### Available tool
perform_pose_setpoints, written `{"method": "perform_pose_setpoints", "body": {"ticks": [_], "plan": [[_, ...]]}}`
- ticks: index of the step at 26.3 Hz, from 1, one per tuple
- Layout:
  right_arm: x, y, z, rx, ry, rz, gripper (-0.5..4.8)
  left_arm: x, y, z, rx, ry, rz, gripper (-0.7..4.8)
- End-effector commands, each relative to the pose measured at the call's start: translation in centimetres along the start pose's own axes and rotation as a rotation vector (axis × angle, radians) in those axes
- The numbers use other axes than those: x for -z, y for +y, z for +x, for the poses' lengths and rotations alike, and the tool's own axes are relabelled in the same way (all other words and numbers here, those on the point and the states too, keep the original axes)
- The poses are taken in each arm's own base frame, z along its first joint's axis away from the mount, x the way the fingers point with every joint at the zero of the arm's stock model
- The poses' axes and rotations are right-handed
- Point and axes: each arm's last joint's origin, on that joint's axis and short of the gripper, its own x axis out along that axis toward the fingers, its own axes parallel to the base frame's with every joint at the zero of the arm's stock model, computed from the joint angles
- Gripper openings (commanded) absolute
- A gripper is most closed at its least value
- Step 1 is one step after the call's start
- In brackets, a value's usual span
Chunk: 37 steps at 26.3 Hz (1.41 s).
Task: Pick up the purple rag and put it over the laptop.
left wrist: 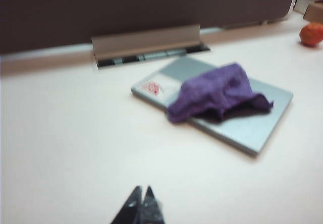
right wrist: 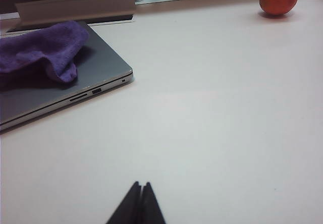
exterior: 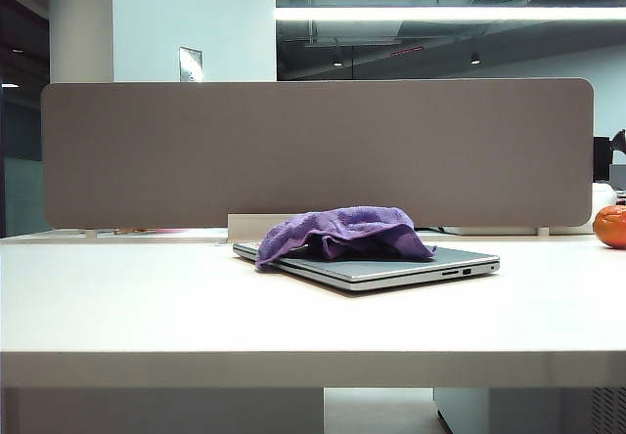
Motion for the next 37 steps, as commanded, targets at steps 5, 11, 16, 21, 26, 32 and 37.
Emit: {"method": "perform_pose_setpoints", "body": {"ticks": [5,11,16,21,26,32,37], "plan": [[0.0,0.0,0.0,0.004,-0.008,-0.003,0.22,2.2,0.2,-0.9,-0.001,-0.01,-0.055,-0.06],[0.0,0.0,0.0,0.004,-0.007,-0.003,0.22,2.8,0.2,-1.0,-0.019,0.055,-0.05,-0.06],[0.0,0.0,0.0,0.004,-0.008,-0.003,0.22,2.9,0.2,-1.0,-0.021,0.056,-0.019,-0.06],[0.0,0.0,0.0,0.004,-0.007,-0.002,0.22,3.1,0.5,-0.5,-0.113,0.024,0.043,-0.06],[0.0,0.0,0.0,0.004,-0.007,-0.003,0.22,5.2,1.9,1.1,-0.212,-0.038,0.004,-0.06],[0.0,0.0,0.0,0.004,-0.008,-0.003,0.22,7.5,3.3,2.1,-0.218,-0.142,-0.013,-0.06],[0.0,0.0,0.0,0.004,-0.007,-0.003,0.22,8.6,4.0,1.6,-0.229,-0.238,-0.002,-0.06]]}}
